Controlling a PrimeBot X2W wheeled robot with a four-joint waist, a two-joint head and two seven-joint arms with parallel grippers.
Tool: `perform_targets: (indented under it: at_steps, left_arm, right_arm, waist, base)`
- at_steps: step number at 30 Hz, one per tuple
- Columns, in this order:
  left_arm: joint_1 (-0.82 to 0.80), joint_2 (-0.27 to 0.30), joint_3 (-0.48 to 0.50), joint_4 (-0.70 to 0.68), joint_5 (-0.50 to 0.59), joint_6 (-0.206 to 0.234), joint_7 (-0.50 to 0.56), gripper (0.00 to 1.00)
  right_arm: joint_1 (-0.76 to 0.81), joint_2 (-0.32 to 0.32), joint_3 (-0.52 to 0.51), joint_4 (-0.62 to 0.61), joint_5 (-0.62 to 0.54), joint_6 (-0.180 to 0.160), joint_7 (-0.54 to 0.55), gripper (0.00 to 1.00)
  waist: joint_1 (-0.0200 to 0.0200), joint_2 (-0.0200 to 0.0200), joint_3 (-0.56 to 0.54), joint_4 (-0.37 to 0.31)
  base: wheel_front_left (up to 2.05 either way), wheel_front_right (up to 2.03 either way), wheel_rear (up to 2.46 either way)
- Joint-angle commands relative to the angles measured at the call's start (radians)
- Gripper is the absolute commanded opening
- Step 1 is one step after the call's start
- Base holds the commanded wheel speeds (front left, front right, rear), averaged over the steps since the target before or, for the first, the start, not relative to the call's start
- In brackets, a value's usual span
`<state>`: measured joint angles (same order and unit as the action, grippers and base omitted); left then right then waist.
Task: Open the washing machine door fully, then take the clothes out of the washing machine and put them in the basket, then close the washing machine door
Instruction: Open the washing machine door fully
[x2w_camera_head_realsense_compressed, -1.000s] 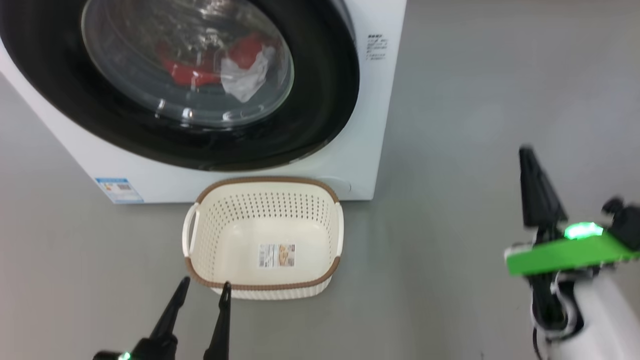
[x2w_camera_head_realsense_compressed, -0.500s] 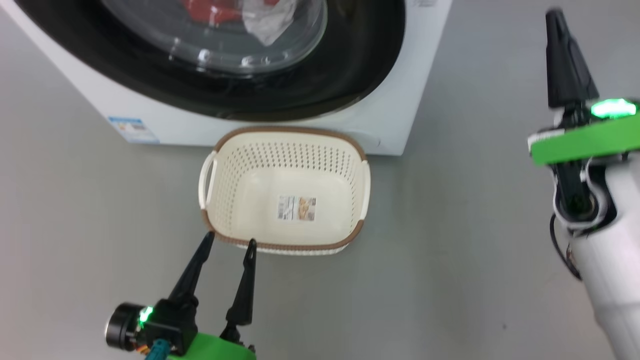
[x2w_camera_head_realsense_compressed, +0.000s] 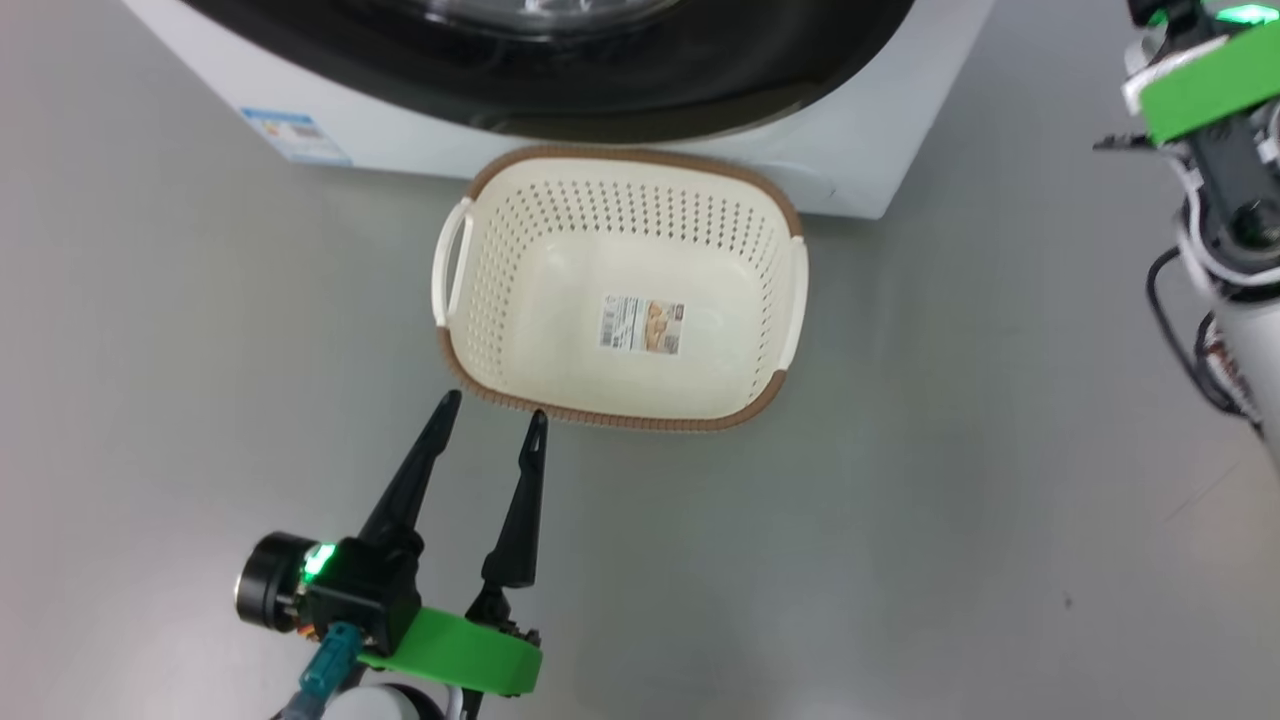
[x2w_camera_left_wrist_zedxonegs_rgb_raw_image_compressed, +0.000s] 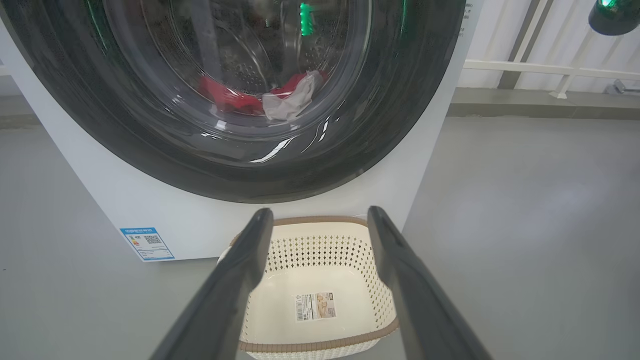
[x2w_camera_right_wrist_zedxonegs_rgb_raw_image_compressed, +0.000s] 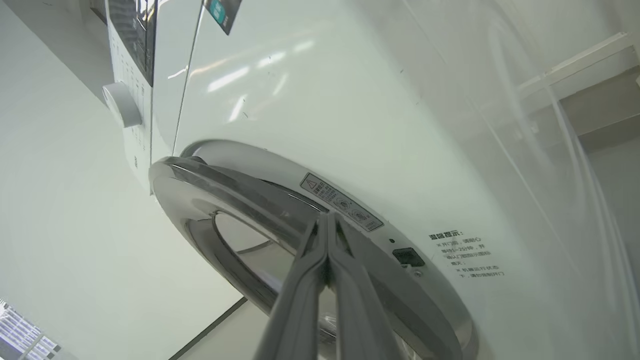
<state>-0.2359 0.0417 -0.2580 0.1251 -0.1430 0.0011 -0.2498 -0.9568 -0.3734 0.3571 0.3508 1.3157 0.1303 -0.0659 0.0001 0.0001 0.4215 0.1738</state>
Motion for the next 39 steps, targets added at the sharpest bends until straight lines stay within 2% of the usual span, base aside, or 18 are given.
perform_targets:
  at_steps: [1, 8, 19, 26, 39]
  left_arm:
    - [-0.017, 0.009, 0.026, -0.026, -0.008, 0.009, -0.012, 1.0]
    - [-0.046, 0.009, 0.016, -0.026, -0.012, 0.016, -0.012, 1.0]
    - [-0.085, 0.009, -0.003, -0.034, -0.026, 0.024, -0.012, 1.0]
    - [-0.1, 0.009, -0.018, -0.038, -0.041, 0.029, -0.012, 1.0]
    - [-0.111, 0.009, -0.054, -0.034, -0.077, 0.042, -0.012, 1.0]
  right_arm:
    - [-0.016, -0.004, 0.012, -0.029, 0.023, 0.0, 0.018, 0.0]
    - [-0.102, -0.043, 0.017, -0.04, 0.227, 0.0, 0.201, 0.0]
    - [-0.229, -0.033, -0.05, 0.035, 0.412, 0.0, 0.452, 0.0]
    - [-0.288, -0.022, -0.056, 0.112, 0.438, 0.0, 0.584, 0.0]
    - [-0.306, 0.0, -0.07, 0.19, 0.429, 0.0, 0.68, 0.0]
  waist:
    - [0.0, -0.0001, 0.034, 0.025]
    - [0.0, -0.0001, 0.076, 0.035]
    - [-0.0001, -0.0001, 0.143, 0.046]
    - [-0.0001, -0.0001, 0.163, 0.06]
    - [-0.0001, -0.0001, 0.156, 0.092]
  base:
    - [0.0, 0.0, 0.0]
    - [0.0, 0.0, 0.0]
    - [0.0, 0.0, 0.0]
    - [0.0, 0.0, 0.0]
    - [0.0, 0.0, 0.0]
